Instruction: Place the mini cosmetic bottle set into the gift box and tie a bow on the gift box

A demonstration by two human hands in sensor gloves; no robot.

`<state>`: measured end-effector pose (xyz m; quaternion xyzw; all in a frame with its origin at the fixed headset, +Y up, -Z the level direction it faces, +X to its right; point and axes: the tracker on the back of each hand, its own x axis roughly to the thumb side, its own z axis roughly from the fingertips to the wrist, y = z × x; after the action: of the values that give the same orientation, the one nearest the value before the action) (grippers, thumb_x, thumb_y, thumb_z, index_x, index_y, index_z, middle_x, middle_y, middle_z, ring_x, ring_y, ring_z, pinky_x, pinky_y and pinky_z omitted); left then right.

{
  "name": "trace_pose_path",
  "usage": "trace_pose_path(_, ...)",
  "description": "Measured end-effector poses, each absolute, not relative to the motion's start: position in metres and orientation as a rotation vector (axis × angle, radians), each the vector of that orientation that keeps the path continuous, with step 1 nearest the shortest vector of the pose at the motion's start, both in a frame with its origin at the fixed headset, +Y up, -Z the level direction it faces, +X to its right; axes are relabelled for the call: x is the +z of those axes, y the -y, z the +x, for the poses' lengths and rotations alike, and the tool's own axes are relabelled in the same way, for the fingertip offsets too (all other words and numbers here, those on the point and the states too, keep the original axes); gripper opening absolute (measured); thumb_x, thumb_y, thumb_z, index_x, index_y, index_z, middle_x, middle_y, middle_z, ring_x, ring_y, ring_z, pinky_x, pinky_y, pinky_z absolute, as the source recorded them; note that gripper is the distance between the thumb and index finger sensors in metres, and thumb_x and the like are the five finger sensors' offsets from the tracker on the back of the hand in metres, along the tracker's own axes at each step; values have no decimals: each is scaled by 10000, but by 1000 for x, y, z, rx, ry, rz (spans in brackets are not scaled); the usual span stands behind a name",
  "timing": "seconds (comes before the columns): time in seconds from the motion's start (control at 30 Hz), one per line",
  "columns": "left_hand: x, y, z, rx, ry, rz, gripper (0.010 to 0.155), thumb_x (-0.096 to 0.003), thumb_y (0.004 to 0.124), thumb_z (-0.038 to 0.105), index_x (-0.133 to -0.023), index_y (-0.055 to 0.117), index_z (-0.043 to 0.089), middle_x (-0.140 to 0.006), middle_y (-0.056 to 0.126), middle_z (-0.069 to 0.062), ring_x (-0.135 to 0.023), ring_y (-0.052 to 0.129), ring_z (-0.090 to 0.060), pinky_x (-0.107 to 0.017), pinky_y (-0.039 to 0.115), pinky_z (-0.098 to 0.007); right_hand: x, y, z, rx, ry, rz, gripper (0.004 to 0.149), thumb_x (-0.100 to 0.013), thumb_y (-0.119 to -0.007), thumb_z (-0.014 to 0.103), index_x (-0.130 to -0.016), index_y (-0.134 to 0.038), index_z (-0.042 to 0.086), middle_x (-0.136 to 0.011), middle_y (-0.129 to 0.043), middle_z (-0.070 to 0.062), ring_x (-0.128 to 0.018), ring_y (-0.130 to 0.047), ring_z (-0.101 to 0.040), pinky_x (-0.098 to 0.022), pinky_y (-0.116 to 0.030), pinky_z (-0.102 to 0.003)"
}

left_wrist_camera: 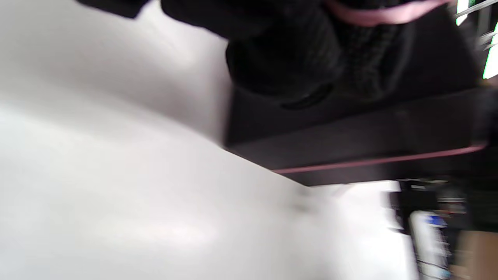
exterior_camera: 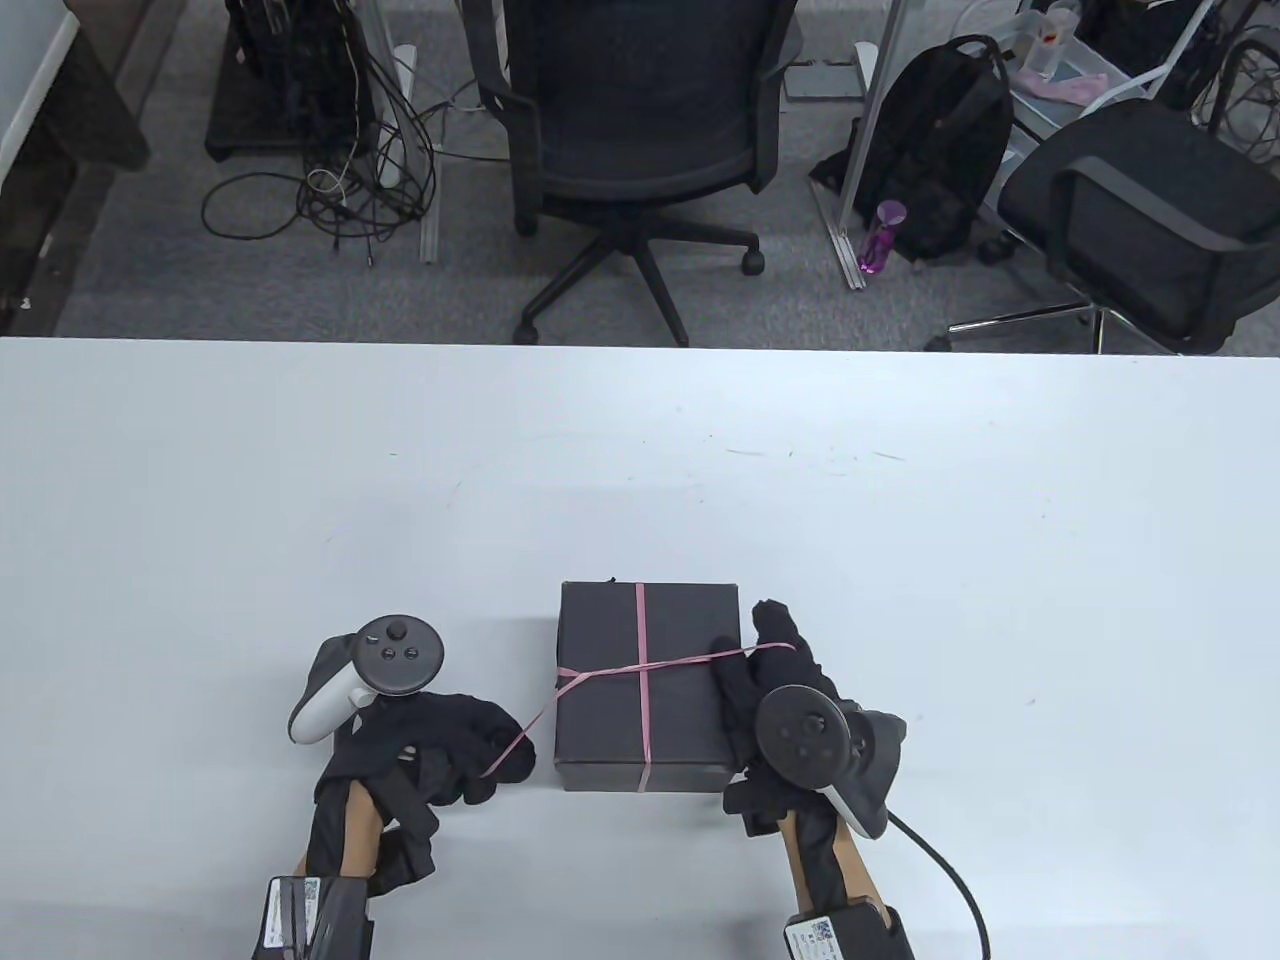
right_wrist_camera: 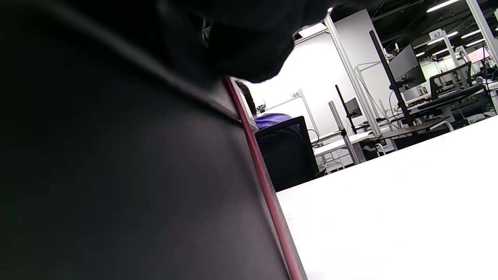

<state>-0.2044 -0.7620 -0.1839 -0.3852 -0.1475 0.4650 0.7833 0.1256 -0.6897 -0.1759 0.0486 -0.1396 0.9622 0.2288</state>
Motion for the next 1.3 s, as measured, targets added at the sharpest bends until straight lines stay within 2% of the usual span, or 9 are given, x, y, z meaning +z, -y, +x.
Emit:
trace_pose_path(0.07, -184, 764, -203, 1194, 413, -840, 472, -360, 864, 583, -679, 1040, 282, -364, 1029, 113, -51, 917, -52, -109, 885, -293, -176, 690, 126, 2643, 386, 131, 641, -597, -736, 342, -974, -635, -167, -566, -870, -93, -113, -845, -33, -44, -805, -209)
trace_pose_path(0.17, -184, 769, -197, 1591, 547, -842, 511, -444, 722, 612, -691, 1041, 298, -376, 1032, 120, -59, 920, -44, -111, 884, -283, -175, 690, 125, 2646, 389, 138, 648, -598, -735, 340, -980, -620, -170, -564, -868, -91, -114, -844, -33, -45, -804, -209)
trace_pose_path(0.37, -184, 757, -179, 1837, 578, -815, 582, -561, 512, 599, -1087, 659, 401, -561, 985, 94, -185, 910, -36, -212, 856, -270, -173, 687, 122, 2691, 437, 175, 694, -596, -736, 333, -1035, -519, -159, -579, -862, -94, -120, -845, -32, -50, -806, -206)
trace_pose_path(0.53, -193, 718, -162, 1652, 440, -699, 633, -590, 466, 615, -1173, 423, 373, -605, 961, 73, -208, 901, -27, -225, 849, -263, -168, 677, 117, 2830, 543, 317, 720, -600, -710, 330, -1106, -386, -66, -628, -846, -104, -137, -844, -18, -67, -809, -194)
trace_pose_path(0.7, -201, 679, -136, 1198, 199, -412, 614, -610, 531, 580, -1160, 463, 316, -562, 972, 60, -166, 899, -32, -187, 850, -270, -164, 662, 112, 2710, 439, 607, 609, -623, -587, 256, -1134, -255, 234, -784, -796, -196, -171, -843, -38, -99, -805, -212)
trace_pose_path(0.8, -201, 671, -119, 899, 112, -296, 600, -606, 584, 567, -1142, 505, 311, -516, 978, 87, -127, 892, -12, -144, 847, -248, -161, 655, 107, 2607, 351, 720, 589, -619, -564, 227, -1119, -262, 303, -862, -760, -214, -195, -848, -60, -122, -807, -234)
trace_pose_path(1.07, -187, 665, -94, 615, 121, -145, 667, -548, 788, 525, -1120, 489, 358, -471, 952, 145, -111, 878, -7, -145, 836, -222, -165, 650, 91, 2382, 213, 672, 503, -605, -594, 267, -1095, -532, 175, -829, -806, -187, -209, -861, -85, -137, -815, -260)
trace_pose_path(1.17, -182, 666, -94, 570, 131, -94, 690, -531, 812, 521, -1112, 473, 368, -460, 939, 165, -110, 875, -7, -150, 834, -212, -170, 656, 85, 2383, 188, 612, 554, -588, -636, 342, -1018, -652, -6, -744, -829, -160, -196, -862, -67, -123, -818, -243)
trace_pose_path(1.3, -175, 669, -92, 521, 170, -14, 713, -518, 821, 530, -1102, 438, 389, -454, 921, 178, -113, 872, -20, -145, 827, -222, -177, 661, 85, 2399, 121, 570, 545, -577, -701, 391, -930, -748, -21, -655, -865, -108, -188, -864, -47, -115, -822, -221)
